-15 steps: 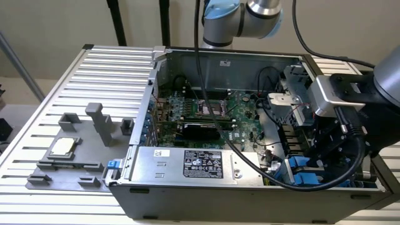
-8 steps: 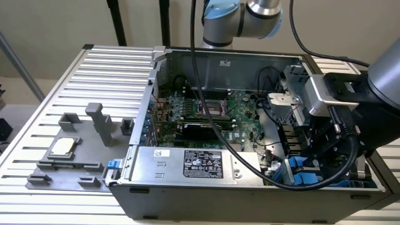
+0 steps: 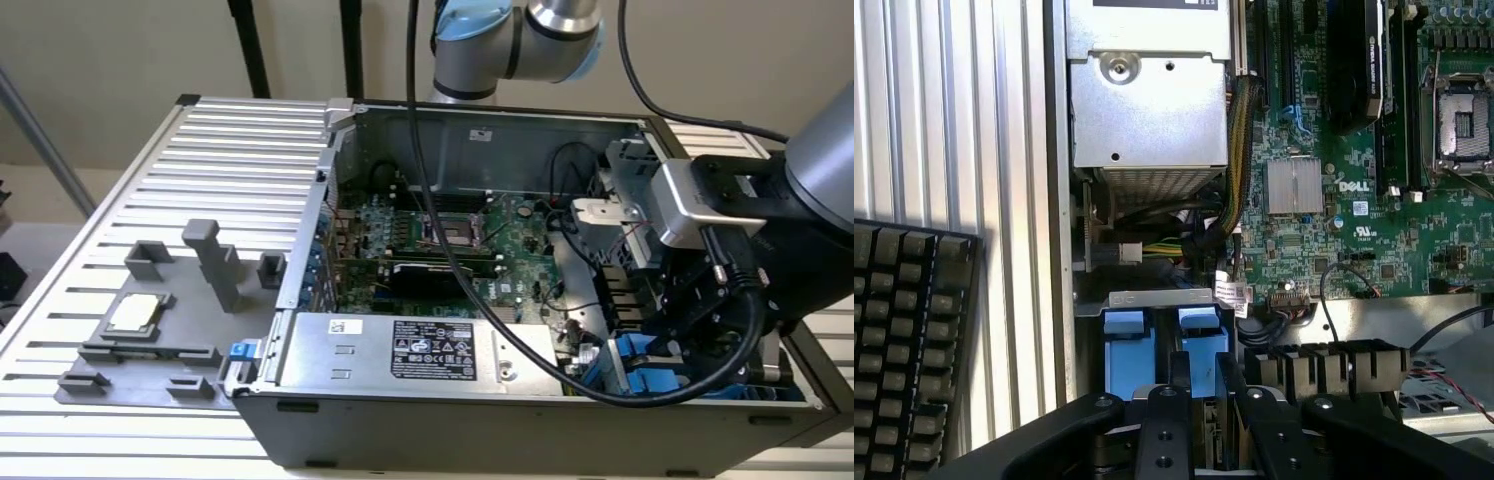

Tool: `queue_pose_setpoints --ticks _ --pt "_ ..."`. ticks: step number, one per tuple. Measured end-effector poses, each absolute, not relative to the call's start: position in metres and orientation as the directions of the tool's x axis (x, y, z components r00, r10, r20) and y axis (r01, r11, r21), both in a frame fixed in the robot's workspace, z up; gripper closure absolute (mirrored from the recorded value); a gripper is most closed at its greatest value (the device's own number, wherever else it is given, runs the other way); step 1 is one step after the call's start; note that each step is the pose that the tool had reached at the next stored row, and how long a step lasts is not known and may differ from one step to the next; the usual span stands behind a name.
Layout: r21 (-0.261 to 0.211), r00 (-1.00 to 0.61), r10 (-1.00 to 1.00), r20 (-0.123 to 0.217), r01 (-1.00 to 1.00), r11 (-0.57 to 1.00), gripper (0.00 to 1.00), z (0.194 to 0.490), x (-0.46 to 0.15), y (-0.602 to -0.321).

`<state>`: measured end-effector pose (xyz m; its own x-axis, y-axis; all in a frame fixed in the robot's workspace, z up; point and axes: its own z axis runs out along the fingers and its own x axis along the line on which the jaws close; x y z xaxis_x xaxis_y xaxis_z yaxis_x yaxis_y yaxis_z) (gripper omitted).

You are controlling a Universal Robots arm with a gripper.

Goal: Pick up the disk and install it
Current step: 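Insert the second disk wire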

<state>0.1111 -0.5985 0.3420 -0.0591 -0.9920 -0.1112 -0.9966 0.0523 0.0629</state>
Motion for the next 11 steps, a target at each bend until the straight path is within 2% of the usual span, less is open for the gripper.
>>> queue_pose_setpoints --ticks 11 --pt "0.063 -0.059 -0.992 -0.111 -0.997 0.052 0.75 0.3439 0.1117 -0.5965"
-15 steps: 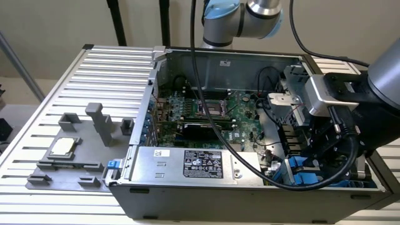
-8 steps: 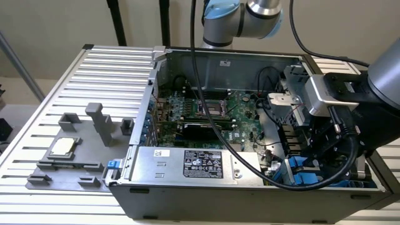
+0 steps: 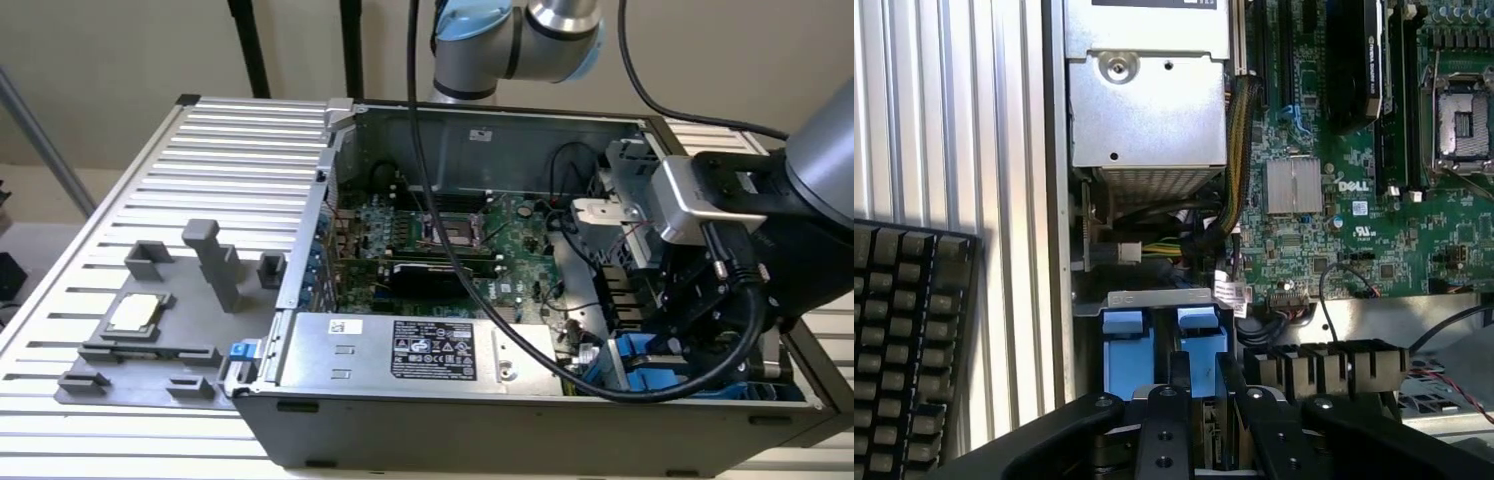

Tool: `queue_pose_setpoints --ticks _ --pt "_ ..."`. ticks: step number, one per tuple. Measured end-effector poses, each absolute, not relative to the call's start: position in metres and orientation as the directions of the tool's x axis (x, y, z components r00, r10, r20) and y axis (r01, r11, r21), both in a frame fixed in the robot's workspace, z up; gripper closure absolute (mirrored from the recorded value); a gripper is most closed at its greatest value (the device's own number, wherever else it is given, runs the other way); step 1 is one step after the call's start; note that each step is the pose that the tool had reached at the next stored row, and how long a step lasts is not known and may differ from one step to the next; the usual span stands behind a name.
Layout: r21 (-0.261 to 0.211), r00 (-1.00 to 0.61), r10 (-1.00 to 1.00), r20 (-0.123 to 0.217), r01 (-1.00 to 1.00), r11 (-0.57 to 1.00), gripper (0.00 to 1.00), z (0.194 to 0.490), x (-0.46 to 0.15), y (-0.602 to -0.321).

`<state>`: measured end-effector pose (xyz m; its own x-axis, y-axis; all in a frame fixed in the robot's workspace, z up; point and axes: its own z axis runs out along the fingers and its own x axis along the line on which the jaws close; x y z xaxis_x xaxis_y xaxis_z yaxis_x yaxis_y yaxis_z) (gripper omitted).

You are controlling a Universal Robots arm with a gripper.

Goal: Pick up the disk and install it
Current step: 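Insert the second disk wire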

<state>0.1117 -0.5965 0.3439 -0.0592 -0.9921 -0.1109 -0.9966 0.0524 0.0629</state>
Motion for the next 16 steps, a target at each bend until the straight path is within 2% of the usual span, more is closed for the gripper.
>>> queue_pose_setpoints --ticks 12,15,16 --pt "0.063 -0.059 -0.992 -0.111 -0.997 0.052 0.75 0.380 0.126 -0.590" --pt "0.063 -0.059 -0.992 -0.111 -0.997 0.052 0.73 0.384 0.129 -0.588" --pt "0.063 -0.059 -0.992 -0.111 -0.997 0.052 0.67 0.385 0.129 -0.587"
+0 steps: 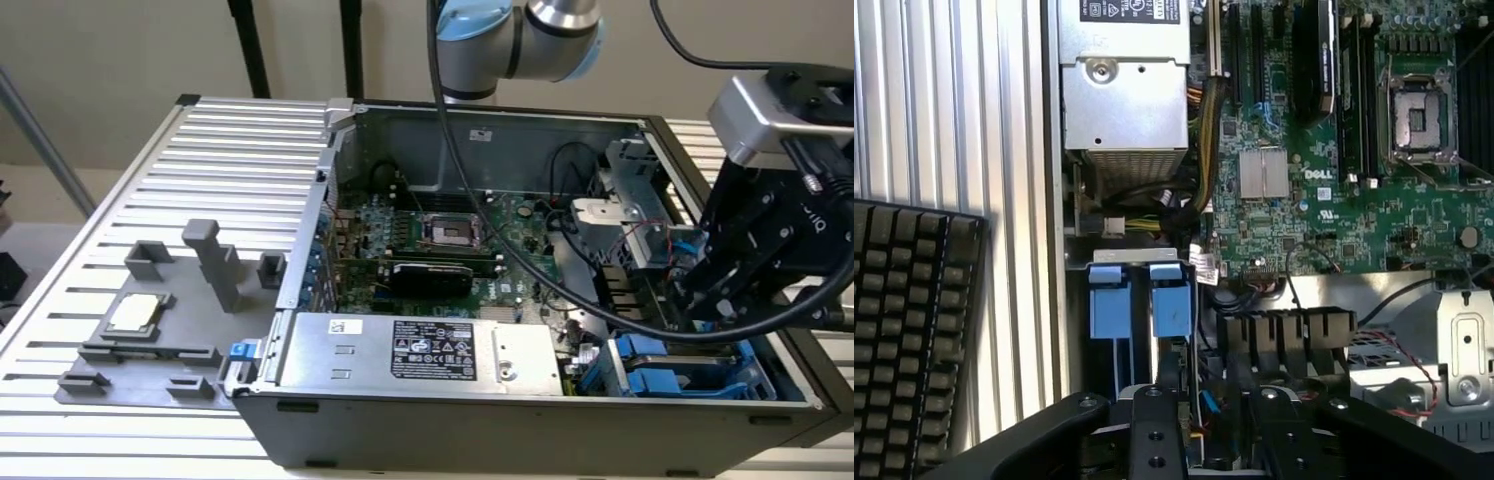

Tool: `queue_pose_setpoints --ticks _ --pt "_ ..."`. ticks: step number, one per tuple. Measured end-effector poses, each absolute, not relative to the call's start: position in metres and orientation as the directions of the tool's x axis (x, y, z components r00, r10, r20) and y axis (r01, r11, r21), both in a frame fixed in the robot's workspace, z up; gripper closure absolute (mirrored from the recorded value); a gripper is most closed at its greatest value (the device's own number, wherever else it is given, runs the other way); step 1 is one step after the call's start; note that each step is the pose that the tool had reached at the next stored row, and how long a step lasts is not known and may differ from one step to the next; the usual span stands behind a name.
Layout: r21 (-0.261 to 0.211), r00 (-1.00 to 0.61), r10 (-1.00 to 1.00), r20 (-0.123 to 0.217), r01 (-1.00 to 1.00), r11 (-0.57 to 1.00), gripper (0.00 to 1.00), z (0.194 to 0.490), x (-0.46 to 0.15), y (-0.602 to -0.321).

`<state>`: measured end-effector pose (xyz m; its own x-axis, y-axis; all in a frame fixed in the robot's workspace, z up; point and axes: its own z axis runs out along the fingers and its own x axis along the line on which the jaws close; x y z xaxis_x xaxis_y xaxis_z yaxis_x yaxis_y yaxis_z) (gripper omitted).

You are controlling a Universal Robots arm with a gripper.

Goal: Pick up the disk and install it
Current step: 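Insert the second disk wire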

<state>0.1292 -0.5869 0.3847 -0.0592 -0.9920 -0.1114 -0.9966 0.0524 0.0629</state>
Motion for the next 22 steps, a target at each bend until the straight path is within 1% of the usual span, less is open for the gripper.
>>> queue_pose_setpoints --ticks 10,22 --pt "0.063 -0.060 -0.992 -0.108 -0.997 0.053 0.67 0.385 0.144 -0.571" --pt "0.060 -0.061 -0.996 -0.068 -0.997 0.057 0.67 0.379 0.149 -0.563"
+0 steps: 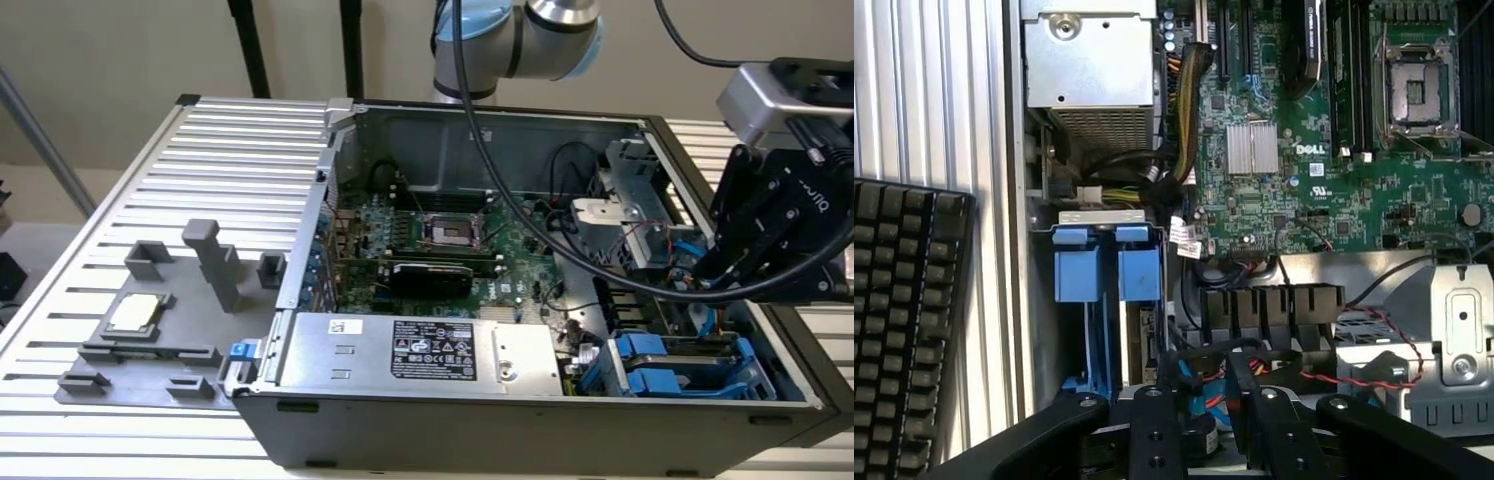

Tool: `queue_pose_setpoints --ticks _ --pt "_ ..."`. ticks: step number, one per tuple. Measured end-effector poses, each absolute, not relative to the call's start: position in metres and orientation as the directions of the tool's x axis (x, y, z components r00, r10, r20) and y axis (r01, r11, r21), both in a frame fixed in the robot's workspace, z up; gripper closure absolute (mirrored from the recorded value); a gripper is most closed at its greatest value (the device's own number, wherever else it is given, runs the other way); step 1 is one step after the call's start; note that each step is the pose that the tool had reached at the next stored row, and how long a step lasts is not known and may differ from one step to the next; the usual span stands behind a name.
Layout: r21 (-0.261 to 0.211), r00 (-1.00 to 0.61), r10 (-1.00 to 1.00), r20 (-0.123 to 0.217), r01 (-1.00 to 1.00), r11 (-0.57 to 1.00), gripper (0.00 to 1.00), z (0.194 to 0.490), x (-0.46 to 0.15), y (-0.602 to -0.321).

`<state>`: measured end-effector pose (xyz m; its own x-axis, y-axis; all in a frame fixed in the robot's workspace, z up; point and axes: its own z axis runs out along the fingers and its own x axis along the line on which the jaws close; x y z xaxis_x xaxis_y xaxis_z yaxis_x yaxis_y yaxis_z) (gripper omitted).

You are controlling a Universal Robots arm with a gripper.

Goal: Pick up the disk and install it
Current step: 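Insert the second disk wire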

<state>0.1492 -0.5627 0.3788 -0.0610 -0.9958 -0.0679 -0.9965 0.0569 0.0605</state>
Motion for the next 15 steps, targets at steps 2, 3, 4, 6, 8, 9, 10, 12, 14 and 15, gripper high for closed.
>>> queue_pose_setpoints --ticks 2,3,4,6,8,9,10,12,14,15 --pt "0.060 -0.061 -0.996 -0.062 -0.997 0.057 0.69 0.3783 0.1496 -0.5610" --pt "0.060 -0.061 -0.996 -0.060 -0.997 0.057 0.76 0.3781 0.1497 -0.5603" --pt "0.060 -0.061 -0.996 -0.058 -0.997 0.057 0.76 0.3778 0.1499 -0.5598" --pt "0.060 -0.061 -0.997 -0.054 -0.997 0.058 0.82 0.3773 0.1502 -0.5592" --pt "0.060 -0.061 -0.997 -0.051 -0.997 0.058 0.84 0.3763 0.1504 -0.5591" --pt "0.059 -0.061 -0.997 -0.051 -0.997 0.058 0.84 0.3759 0.1504 -0.5590" --pt "0.059 -0.061 -0.997 -0.051 -0.997 0.058 0.84 0.3756 0.1504 -0.5590" --pt "0.059 -0.061 -0.997 -0.051 -0.997 0.058 0.84 0.3753 0.1492 -0.5591" --pt "0.053 -0.060 -0.997 -0.052 -0.997 0.058 0.84 0.3754 0.1439 -0.5600" --pt "0.049 -0.060 -0.997 -0.053 -0.997 0.058 0.84 0.3753 0.1414 -0.5607"
